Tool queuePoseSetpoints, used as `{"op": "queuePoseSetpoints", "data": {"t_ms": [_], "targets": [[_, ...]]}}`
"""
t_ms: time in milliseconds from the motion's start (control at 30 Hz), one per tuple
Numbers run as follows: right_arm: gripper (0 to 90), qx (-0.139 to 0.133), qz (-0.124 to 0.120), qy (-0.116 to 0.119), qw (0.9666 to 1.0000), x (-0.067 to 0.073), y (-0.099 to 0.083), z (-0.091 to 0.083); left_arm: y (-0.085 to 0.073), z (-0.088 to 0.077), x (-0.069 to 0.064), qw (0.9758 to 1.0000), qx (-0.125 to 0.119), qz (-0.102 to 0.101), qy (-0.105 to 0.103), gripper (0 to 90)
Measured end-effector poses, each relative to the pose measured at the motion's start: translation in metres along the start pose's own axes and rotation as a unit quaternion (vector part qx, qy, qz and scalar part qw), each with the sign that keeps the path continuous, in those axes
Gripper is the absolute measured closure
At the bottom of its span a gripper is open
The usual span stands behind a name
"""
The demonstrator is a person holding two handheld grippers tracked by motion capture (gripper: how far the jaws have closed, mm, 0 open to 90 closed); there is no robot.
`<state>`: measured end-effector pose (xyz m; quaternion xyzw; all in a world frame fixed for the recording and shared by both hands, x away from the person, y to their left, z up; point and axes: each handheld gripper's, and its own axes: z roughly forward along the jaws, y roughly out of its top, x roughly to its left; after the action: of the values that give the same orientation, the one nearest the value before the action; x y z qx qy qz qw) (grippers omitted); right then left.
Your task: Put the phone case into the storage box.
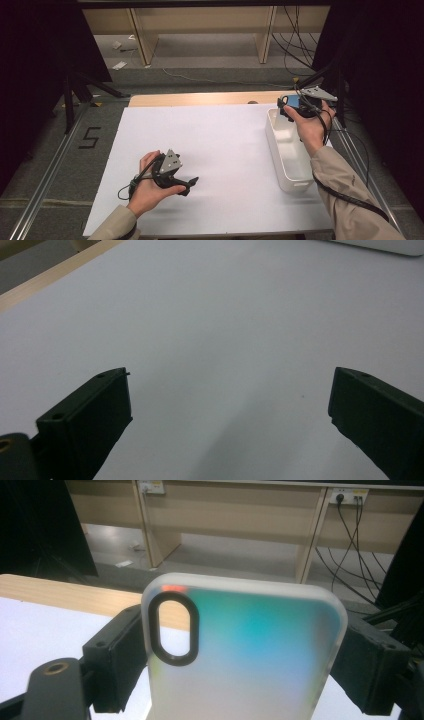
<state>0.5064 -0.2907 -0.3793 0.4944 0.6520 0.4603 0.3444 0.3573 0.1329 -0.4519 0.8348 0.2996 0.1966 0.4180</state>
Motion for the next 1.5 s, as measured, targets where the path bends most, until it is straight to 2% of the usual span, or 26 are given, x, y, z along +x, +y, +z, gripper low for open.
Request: {"op": "queuePoseSetpoints", "data": {"t_ms": [1500], "targets": [[17.9, 0.009, -0.010, -0.008, 0.9999, 0.001, -0.002, 0.018, 0.000, 0.000, 0.001, 1.0000, 0.000, 0.001, 0.000, 2.9]]}}
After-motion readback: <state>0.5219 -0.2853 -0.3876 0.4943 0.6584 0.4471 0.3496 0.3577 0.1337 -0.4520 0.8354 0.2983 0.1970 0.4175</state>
